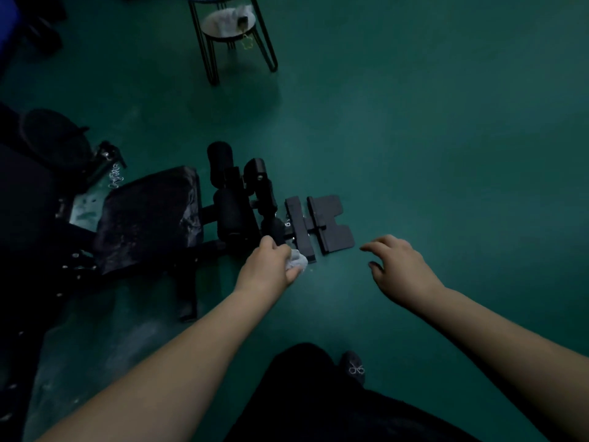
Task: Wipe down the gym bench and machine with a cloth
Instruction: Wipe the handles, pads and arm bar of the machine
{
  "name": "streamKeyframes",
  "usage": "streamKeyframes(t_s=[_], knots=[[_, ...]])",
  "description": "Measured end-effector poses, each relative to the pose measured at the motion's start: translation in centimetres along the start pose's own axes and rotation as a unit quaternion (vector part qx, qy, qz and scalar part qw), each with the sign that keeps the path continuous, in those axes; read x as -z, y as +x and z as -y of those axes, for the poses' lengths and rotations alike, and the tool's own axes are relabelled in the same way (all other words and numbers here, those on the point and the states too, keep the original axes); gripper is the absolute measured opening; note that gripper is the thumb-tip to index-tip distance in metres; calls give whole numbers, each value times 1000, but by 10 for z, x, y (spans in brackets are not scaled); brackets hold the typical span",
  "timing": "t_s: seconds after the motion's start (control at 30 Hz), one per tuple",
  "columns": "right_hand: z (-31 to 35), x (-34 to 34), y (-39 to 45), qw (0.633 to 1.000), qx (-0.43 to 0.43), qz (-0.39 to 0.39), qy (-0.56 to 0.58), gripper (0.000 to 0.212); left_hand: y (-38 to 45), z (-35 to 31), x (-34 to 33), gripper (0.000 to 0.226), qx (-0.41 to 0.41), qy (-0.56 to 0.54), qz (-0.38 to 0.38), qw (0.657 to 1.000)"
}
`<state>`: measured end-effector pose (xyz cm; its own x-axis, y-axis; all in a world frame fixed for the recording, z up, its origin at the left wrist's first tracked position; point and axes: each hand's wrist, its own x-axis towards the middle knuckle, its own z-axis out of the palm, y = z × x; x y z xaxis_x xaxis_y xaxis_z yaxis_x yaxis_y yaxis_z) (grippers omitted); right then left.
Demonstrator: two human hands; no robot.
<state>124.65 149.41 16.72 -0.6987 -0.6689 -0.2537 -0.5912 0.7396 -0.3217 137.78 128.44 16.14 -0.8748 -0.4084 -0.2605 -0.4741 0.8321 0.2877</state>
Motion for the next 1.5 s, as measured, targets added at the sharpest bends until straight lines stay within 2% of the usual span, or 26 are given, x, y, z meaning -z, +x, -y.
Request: streamKeyframes(t_s=[0.13,0.3,0.53,0.87,1.2,1.5], knots=[[-17,21,60,999,42,20,-27,41,48,-12,16,43,40,22,9,999],[-28,45,151,993,88,45,-58,42,125,-12,34,37,97,87,-7,991],[-32,91,283,985,144,63,-76,41,230,-3,57,30,177,49,-16,983],[-42,133,441,977,186,82,-56,40,345,8,102,38,258,23,-78,963],[-56,202,663,921,354,118,-107,40,509,-13,142,40,401,-23,-109,909],[-34,247,810,881,429,156,-127,39,599,-17,174,44,475,-76,-150,864]])
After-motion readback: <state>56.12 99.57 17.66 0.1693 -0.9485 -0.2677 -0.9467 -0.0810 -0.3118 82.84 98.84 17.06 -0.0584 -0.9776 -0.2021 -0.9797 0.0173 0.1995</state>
